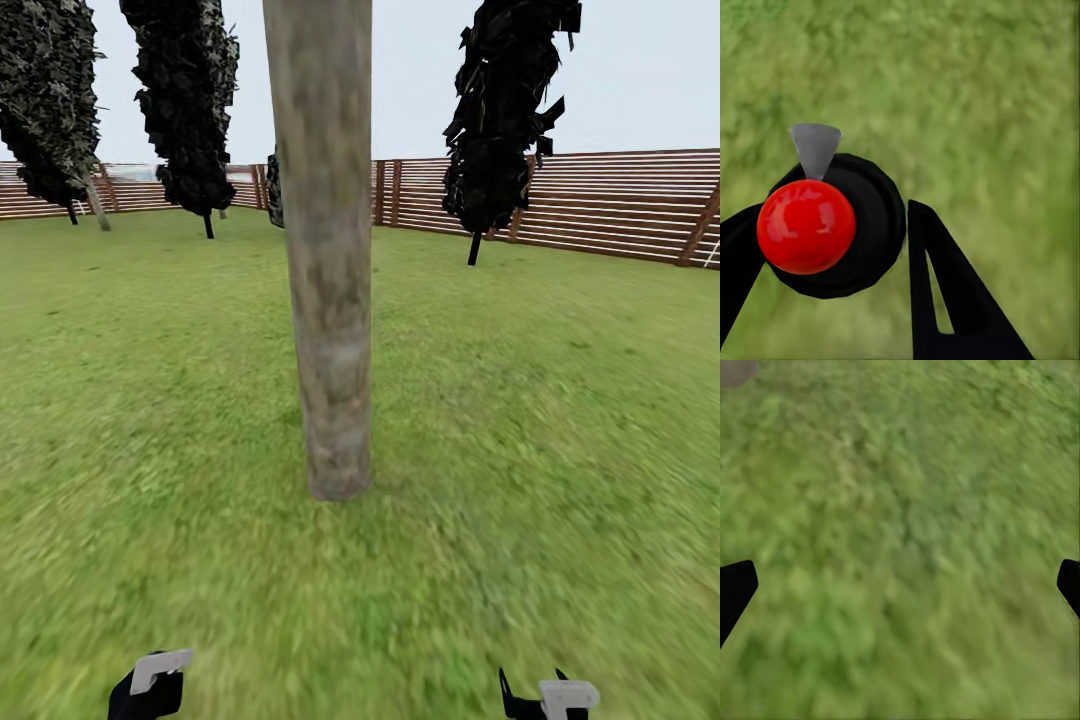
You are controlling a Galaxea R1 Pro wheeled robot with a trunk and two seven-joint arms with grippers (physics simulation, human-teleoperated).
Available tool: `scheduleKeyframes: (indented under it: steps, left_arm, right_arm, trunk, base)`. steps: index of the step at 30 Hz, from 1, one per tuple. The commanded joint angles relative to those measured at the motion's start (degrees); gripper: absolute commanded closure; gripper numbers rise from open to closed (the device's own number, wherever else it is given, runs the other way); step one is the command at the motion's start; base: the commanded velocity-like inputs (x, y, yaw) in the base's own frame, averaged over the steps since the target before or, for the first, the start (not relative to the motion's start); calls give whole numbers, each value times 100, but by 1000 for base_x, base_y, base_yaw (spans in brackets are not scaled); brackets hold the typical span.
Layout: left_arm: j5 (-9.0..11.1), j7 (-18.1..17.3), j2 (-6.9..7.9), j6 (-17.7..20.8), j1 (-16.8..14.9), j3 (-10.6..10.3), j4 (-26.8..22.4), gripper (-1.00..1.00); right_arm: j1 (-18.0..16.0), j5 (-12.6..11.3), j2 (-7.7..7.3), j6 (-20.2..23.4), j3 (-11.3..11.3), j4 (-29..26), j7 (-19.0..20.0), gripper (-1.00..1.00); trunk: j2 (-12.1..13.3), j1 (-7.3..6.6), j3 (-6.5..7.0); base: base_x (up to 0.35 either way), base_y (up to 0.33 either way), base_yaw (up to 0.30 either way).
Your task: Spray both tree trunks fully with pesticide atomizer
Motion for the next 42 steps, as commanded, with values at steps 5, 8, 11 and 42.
scheduleKeyframes:
  steps: [5, 8, 11, 42]
  left_arm:
    - [-48, -2317, 609, 60, -36, -37, -53, 100]
    - [-826, -3320, 883, 123, -348, -44, -185, 100]
    - [-1637, -3668, 907, 285, -712, -34, -207, 100]
    - [-3475, -5281, 689, 879, -1706, -287, -507, 100]
  right_arm:
    - [1, 80, -61, 72, 974, -470, 37, -100]
    - [-279, 912, -82, 1067, 1309, -908, 333, -100]
    - [-602, 1637, -80, 1731, 1340, -1208, 1215, -100]
    - [-1521, 2190, 170, 2116, 1446, -1738, 4391, -100]
  trunk:
    - [0, 0, 0]
    - [0, 0, 0]
    - [0, 0, 0]
    - [0, 0, 0]
  base:
    - [148, -44, 0]
    - [6, -2, 0]
    - [0, 0, 0]
    - [0, 0, 0]
